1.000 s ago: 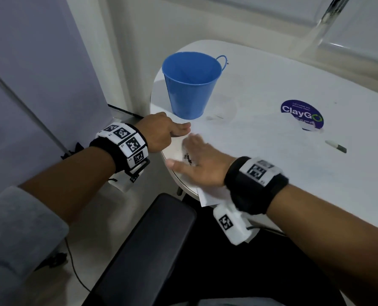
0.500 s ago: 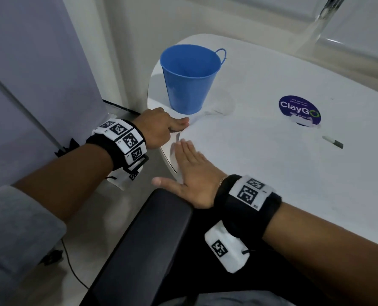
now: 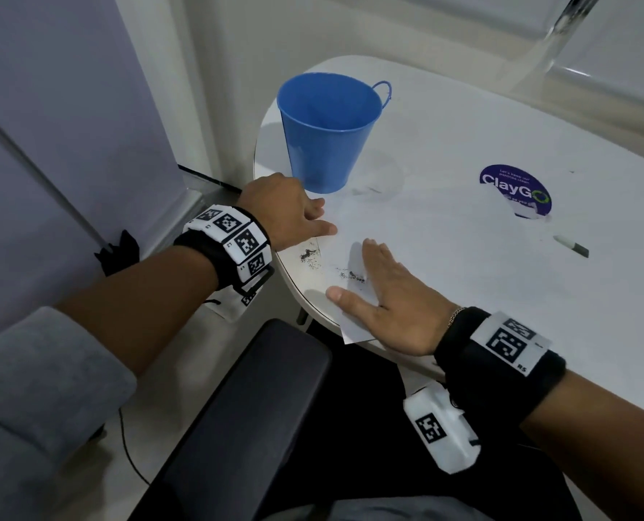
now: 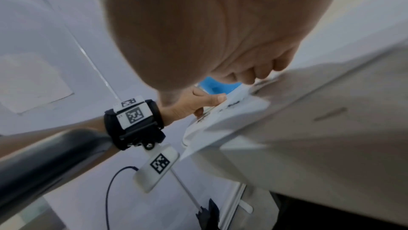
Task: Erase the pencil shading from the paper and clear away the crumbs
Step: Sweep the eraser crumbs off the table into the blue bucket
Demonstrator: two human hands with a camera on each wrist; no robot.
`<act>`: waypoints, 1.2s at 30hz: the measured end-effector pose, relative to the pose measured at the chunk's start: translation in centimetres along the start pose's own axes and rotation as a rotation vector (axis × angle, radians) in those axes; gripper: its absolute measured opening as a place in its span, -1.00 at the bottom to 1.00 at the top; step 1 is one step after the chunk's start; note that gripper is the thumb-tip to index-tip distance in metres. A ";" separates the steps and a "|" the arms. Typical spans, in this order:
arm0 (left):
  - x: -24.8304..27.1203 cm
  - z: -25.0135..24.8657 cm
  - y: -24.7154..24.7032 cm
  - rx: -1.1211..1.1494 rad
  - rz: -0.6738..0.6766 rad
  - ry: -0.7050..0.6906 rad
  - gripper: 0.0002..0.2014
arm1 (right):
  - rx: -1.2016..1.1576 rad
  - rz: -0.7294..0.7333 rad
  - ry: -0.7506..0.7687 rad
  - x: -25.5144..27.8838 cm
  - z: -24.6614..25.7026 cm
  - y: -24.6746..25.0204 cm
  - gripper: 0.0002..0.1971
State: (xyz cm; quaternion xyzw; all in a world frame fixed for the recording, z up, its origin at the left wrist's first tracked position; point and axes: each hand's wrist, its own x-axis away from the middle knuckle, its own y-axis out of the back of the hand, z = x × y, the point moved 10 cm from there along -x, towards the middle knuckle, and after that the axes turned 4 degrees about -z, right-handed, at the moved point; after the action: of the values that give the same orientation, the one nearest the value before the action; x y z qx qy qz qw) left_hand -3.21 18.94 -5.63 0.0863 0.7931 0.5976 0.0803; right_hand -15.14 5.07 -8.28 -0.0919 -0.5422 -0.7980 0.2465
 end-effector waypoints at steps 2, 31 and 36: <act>-0.2 0.0 0.2 -0.021 -0.015 0.024 -0.49 | 0.026 -0.041 -0.040 -0.5 -0.3 0.0 0.03; -0.1 -0.2 0.4 -0.015 0.004 0.084 -0.51 | 0.231 -0.097 0.385 0.5 5.8 -3.6 -0.04; 0.0 -0.2 0.2 0.000 0.011 0.084 -0.49 | 0.282 -0.148 0.255 3.1 0.2 -2.4 -0.01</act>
State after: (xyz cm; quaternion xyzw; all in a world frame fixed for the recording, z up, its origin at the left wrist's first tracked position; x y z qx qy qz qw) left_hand -3.20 18.84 -5.38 0.0653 0.7953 0.6011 0.0437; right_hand -19.01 5.08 -8.90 0.0854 -0.6181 -0.7354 0.2643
